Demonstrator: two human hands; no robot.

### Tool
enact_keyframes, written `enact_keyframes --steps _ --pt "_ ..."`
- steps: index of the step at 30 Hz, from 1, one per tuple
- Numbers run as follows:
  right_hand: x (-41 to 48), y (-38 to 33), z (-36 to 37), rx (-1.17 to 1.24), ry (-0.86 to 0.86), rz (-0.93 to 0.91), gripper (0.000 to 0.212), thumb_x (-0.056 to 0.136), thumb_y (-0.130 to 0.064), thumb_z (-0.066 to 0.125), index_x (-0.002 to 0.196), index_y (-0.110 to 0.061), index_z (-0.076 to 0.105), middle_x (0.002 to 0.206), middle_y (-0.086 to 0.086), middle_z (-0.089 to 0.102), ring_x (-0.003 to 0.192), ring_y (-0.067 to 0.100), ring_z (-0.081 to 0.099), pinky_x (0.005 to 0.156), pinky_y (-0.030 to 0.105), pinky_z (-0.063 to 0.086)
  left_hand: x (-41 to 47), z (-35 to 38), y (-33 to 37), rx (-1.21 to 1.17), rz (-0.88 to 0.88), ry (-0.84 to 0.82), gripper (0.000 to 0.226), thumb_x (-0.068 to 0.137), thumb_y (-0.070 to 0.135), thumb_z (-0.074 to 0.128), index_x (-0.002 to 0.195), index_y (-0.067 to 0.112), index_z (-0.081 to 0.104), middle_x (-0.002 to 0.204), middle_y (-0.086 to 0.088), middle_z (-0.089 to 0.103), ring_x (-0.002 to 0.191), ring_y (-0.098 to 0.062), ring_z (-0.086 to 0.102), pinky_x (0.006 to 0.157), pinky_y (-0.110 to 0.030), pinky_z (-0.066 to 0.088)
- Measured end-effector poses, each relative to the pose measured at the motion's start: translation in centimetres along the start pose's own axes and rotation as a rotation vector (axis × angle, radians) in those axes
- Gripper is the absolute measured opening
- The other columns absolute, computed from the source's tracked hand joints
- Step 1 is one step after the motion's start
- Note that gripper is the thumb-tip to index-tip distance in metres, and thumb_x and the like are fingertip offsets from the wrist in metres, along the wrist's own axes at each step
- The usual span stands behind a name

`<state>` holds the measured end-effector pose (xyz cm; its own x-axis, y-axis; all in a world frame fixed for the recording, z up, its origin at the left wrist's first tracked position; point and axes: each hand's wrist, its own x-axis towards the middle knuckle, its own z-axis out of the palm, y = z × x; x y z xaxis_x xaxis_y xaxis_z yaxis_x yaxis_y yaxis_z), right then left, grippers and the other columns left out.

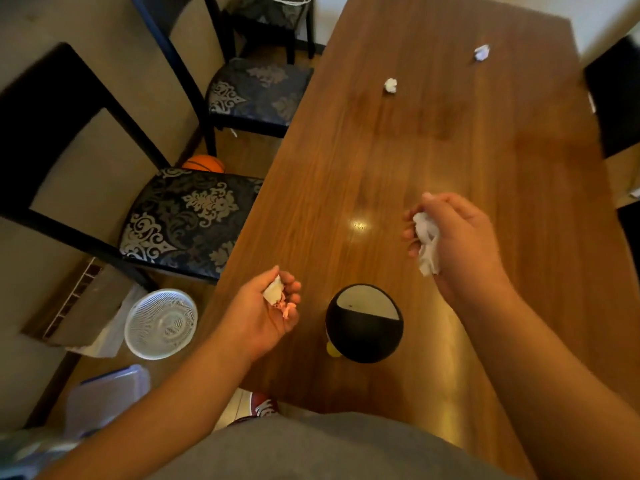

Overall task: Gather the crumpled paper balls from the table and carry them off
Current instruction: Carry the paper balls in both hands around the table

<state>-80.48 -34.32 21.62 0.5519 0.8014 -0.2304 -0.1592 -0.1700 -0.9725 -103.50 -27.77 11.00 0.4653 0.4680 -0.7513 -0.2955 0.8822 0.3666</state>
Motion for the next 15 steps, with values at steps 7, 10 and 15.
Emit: enact_keyframes --steps 7,10,15 --pt "0.2 8.1 -0.6 -0.814 -0.451 -0.213 0.042 0.097 -0.051 0.038 0.088 -0.021 0.067 0.078 -0.004 0.068 0.075 0.007 0.063 0.079 0.037 0.051 0.6 -0.7 -1.1 -0.036 0.038 0.107 0.033 0.092 0.031 0.052 0.066 0.013 0.063 0.064 -0.003 0.063 0.050 -0.011 0.057 0.040 -0.020 0.044" --pt "0.2 9.5 -2.7 -0.805 -0.474 -0.212 0.058 0.095 -0.061 0.023 0.117 -0.029 0.066 0.114 -0.023 0.066 0.114 -0.012 0.052 0.111 0.026 0.028 0.8 -0.6 -1.0 -0.027 0.062 0.122 0.033 0.091 0.031 0.053 0.066 0.013 0.064 0.065 -0.003 0.064 0.051 -0.011 0.058 0.039 -0.021 0.044" --pt "0.5 9.6 -5.5 -0.566 -0.189 -0.053 0.052 0.092 -0.065 0.030 0.112 -0.033 0.066 0.106 -0.022 0.068 0.103 -0.012 0.058 0.081 0.014 0.042 1.4 1.1 -0.6 0.043 0.069 0.079 0.036 0.092 0.032 0.053 0.064 0.014 0.069 0.068 -0.004 0.066 0.056 -0.012 0.060 0.042 -0.022 0.046"
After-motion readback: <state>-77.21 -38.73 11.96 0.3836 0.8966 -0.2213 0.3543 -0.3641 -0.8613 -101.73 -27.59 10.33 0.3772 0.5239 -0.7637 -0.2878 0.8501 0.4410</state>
